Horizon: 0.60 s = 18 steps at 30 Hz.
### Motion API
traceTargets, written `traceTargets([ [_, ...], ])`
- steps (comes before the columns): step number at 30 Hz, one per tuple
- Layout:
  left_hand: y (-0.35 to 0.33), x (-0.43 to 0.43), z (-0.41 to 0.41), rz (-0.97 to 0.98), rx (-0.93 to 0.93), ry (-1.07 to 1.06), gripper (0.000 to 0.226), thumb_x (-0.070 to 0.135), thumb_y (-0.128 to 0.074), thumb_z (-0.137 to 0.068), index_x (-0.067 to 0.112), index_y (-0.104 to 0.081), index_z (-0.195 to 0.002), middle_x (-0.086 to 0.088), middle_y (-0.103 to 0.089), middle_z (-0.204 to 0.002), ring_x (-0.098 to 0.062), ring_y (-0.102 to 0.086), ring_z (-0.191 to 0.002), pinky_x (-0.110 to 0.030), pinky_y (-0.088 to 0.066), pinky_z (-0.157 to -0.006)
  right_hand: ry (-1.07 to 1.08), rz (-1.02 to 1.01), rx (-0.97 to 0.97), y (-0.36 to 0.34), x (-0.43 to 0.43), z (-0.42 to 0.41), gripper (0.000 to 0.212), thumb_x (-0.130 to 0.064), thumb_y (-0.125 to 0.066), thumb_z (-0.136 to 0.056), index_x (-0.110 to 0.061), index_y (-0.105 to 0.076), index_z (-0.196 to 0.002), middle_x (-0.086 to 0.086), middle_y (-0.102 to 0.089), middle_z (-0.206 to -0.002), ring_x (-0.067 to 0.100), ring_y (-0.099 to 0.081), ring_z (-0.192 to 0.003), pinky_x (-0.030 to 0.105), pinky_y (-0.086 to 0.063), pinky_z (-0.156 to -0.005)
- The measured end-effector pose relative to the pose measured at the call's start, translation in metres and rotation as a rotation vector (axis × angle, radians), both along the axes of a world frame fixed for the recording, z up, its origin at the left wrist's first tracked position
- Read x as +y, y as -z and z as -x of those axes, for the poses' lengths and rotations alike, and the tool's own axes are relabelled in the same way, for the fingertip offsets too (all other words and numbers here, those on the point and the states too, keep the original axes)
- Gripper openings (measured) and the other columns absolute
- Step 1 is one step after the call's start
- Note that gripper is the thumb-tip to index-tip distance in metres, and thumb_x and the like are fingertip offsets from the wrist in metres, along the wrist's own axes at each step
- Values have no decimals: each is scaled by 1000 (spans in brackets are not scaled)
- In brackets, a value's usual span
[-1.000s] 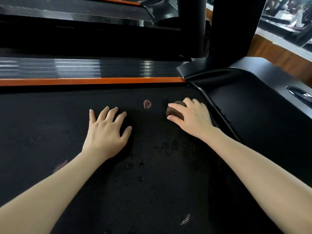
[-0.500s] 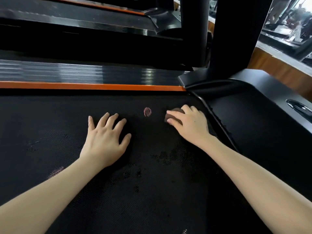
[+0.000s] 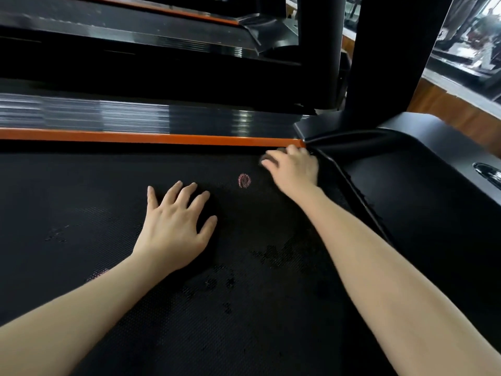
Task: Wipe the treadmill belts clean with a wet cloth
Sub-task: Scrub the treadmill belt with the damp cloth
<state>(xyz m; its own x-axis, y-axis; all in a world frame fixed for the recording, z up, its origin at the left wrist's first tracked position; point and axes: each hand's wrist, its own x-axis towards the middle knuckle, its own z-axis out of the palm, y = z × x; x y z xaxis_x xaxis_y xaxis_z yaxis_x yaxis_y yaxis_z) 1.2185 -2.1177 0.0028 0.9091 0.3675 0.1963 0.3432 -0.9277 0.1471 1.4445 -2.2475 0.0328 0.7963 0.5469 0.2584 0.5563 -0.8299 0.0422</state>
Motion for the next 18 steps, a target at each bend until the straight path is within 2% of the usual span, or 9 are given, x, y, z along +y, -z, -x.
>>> traceTargets([
  [3,1,-1,-2,-15,6,3,71,58,-19,-85,18,-52,-132,-10,-48,-140,-33,-34,-136,-65,-17,-109,294,70,-3,-5,-43,-36,46,-55,-33,-98,-32,-54,-132,11,-51,-129,33,-46,-116,40,-37,-91],
  [5,1,-2,-4,-31,20,5,69,56,-21,-85,16,-55,-130,-12,-50,-137,-35,-38,-134,-66,-19,-108,357,51,-13,-3,-44,-39,44,-50,-32,-100,-29,-55,-131,12,-50,-129,34,-45,-115,41,-35,-92],
  [8,0,-3,-4,-35,28,-2,70,57,-19,-85,16,-55,-129,-13,-50,-137,-35,-38,-134,-65,-18,-108,227,-87,13,3,-20,-13,42,-48,-38,-99,-28,-56,-131,14,-53,-127,36,-48,-111,39,-37,-90],
  [12,-2,-3,-3,-22,18,-8,73,58,-16,-84,18,-53,-132,-12,-48,-140,-33,-34,-136,-64,-14,-110,-95,-73,-14,14,0,15,47,-51,-39,-97,-31,-45,-140,11,-53,-127,32,-49,-111,39,-40,-89],
  [14,-2,-4,-3,-22,9,-8,72,58,-18,-84,18,-54,-131,-12,-50,-138,-34,-35,-135,-65,-14,-110,-61,-46,39,9,7,10,48,-54,-39,-97,-33,-43,-140,9,-52,-130,31,-48,-115,40,-40,-90],
  [16,-2,-4,-2,-11,-1,-4,72,58,-18,-83,17,-55,-130,-12,-50,-137,-34,-36,-135,-66,-14,-109,29,-51,60,6,16,10,44,-53,-39,-97,-33,-48,-134,8,-52,-129,31,-48,-116,41,-40,-91],
  [18,-2,-4,-2,-12,8,-5,75,59,-14,-82,19,-52,-132,-10,-47,-141,-32,-32,-137,-64,-11,-111,9,-83,71,5,21,20,40,-50,-39,-98,-31,-54,-129,8,-52,-127,30,-48,-113,41,-40,-90],
])
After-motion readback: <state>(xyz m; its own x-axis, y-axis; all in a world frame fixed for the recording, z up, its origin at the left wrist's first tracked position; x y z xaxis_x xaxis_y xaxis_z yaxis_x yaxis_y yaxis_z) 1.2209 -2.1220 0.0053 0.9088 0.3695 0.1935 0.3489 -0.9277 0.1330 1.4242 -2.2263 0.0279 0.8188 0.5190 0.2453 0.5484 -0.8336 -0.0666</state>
